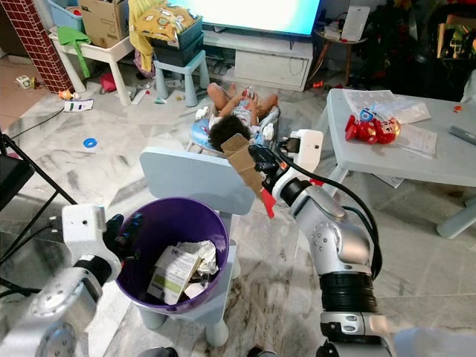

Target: Picking trash to rubbish bin

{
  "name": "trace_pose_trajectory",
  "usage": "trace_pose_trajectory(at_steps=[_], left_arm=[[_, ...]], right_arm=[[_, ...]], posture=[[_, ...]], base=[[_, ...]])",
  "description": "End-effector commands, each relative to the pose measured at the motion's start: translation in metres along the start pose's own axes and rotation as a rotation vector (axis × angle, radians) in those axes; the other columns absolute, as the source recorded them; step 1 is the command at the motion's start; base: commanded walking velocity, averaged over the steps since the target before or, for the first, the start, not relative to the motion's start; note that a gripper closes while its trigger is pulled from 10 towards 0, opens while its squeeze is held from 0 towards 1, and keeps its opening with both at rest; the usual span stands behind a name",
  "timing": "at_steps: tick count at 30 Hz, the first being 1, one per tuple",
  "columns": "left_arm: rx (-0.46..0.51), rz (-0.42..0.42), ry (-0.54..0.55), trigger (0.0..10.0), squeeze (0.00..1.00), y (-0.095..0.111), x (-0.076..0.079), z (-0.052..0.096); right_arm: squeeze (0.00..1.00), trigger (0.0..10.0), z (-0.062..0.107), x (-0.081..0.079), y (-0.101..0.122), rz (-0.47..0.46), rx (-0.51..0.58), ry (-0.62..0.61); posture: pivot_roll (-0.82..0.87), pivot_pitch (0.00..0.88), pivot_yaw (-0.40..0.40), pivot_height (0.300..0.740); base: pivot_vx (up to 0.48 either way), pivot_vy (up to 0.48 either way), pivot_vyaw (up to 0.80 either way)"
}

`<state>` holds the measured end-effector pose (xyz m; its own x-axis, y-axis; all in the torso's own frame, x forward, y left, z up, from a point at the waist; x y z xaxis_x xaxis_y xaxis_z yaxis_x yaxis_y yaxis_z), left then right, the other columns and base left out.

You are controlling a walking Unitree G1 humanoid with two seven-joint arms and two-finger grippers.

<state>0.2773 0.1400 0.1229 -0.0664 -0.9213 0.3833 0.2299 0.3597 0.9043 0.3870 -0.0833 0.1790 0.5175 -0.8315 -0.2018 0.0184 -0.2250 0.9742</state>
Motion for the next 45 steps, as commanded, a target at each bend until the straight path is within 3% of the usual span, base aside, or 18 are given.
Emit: trace_pose_trajectory(at_steps=[1,6,8,9,10,11,14,17,22,25,28,29,30,31,34,35,39,45], left_arm=[[0.093,-0.03,-0.078,10.0,1.0,0.02,0.022,-0.001],[0.122,-0.036,-0.105,10.0,1.0,0.029,0.037,-0.007],[0.105,-0.027,-0.156,10.0,1.0,0.03,0.05,-0.005],[0.107,-0.032,-0.202,10.0,0.82,0.032,0.06,-0.003],[0.114,-0.039,-0.224,10.0,0.17,0.035,0.065,-0.002],[0.133,-0.043,-0.26,10.0,0.0,0.04,0.073,-0.001],[0.151,-0.045,-0.288,10.0,0.0,0.046,0.08,-0.001],[0.179,-0.034,-0.319,10.0,0.0,0.056,0.088,-0.003],[0.158,-0.005,-0.32,10.0,0.0,0.055,0.09,-0.003],[0.133,0.005,-0.295,10.0,0.0,0.051,0.085,0.0],[0.079,-0.009,-0.228,10.0,0.0,0.037,0.061,0.013],[0.079,-0.009,-0.228,10.0,0.0,0.037,0.061,0.013],[0.033,-0.028,-0.157,10.0,0.0,0.024,0.039,0.028],[0.033,-0.028,-0.157,10.0,0.0,0.024,0.039,0.028],[0.001,-0.031,-0.072,10.0,0.0,0.016,0.016,0.045],[0.001,-0.031,-0.072,10.0,0.0,0.016,0.016,0.045],[-0.015,-0.035,-0.02,10.0,0.0,0.015,0.007,0.061],[-0.055,-0.031,0.004,10.0,0.0,0.006,0.002,0.074]], right_arm=[[0.0,0.0,-0.008,-0.007,-0.003,0.02,-0.001,0.005],[0.0,0.0,-0.013,-0.015,-0.013,0.016,-0.021,0.018],[0.0,0.0,-0.014,-0.019,-0.02,0.017,-0.053,0.036],[0.0,0.0,-0.014,-0.022,-0.024,-0.005,-0.068,0.046],[0.0,0.0,-0.014,-0.023,-0.027,-0.03,-0.08,0.047],[0.0,0.0,-0.014,-0.029,-0.035,-0.081,-0.108,0.06],[0.0,0.0,-0.013,-0.041,-0.044,-0.118,-0.151,0.096],[0.0,0.0,0.004,-0.07,-0.047,-0.192,-0.205,0.239],[0.0,0.0,0.016,-0.071,-0.048,-0.246,-0.237,0.263],[0.0,0.0,0.023,-0.07,-0.055,-0.227,-0.261,0.271],[0.0,0.0,0.028,-0.063,-0.068,-0.23,-0.302,0.245],[0.0,0.0,0.028,-0.063,-0.068,-0.23,-0.302,0.245],[0.0,0.0,0.03,-0.061,-0.077,-0.25,-0.335,0.225],[0.0,0.0,0.03,-0.061,-0.077,-0.25,-0.335,0.225],[0.0,0.0,0.033,-0.071,-0.084,-0.281,-0.383,0.263],[0.0,0.0,0.033,-0.071,-0.084,-0.281,-0.383,0.263],[0.0,0.0,0.042,-0.096,-0.106,-0.285,-0.511,0.379],[0.0,0.0,0.037,-0.111,-0.11,-0.324,-0.529,0.436]], posture=[[0.16,0.114,-0.057,0.74],[0.16,0.112,-0.058,0.74],[0.17,0.11,-0.06,0.74],[0.18,0.11,-0.058,0.74],[0.18,0.109,-0.058,0.74],[0.18,0.108,-0.057,0.74],[0.19,0.105,-0.057,0.74],[0.19,0.101,-0.057,0.74],[0.18,0.101,-0.055,0.74],[0.2,0.101,-0.052,0.74],[0.24,0.105,-0.052,0.74],[0.24,0.105,-0.052,0.74],[0.26,0.107,-0.054,0.74],[0.26,0.107,-0.054,0.74],[0.31,0.109,-0.062,0.74],[0.31,0.109,-0.062,0.74],[0.35,0.106,-0.073,0.74],[0.37,0.102,-0.066,0.74]], base=[[0.0,0.0,0.0],[0.0,0.0,0.0],[0.0,0.0,0.0],[0.0,0.0,0.0],[0.0,0.0,0.0],[0.0,0.0,0.0],[0.0,0.0,0.0],[0.0,0.0,0.0],[0.0,0.0,0.0],[0.0,0.0,0.0],[0.0,0.0,0.0],[0.0,0.0,0.0],[0.0,0.0,0.0],[0.0,0.0,0.0],[0.0,0.0,0.0],[0.0,0.0,0.0],[0.0,0.0,0.0],[0.0,0.0,0.0]])
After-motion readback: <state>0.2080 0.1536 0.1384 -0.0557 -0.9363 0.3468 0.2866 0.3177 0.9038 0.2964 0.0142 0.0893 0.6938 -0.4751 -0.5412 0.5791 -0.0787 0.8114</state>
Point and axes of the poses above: a point about 5 cm out from each wrist's last joint towards the gripper, its own z axis pointing back from the gripper into the wrist, its own y axis along the axis of the wrist's last joint, x = y × z, the point moved 5 cm from there along -z, pointing out of the wrist towards the gripper, and after that the axes turned 15 degrees about z, right-handed, at the moved point
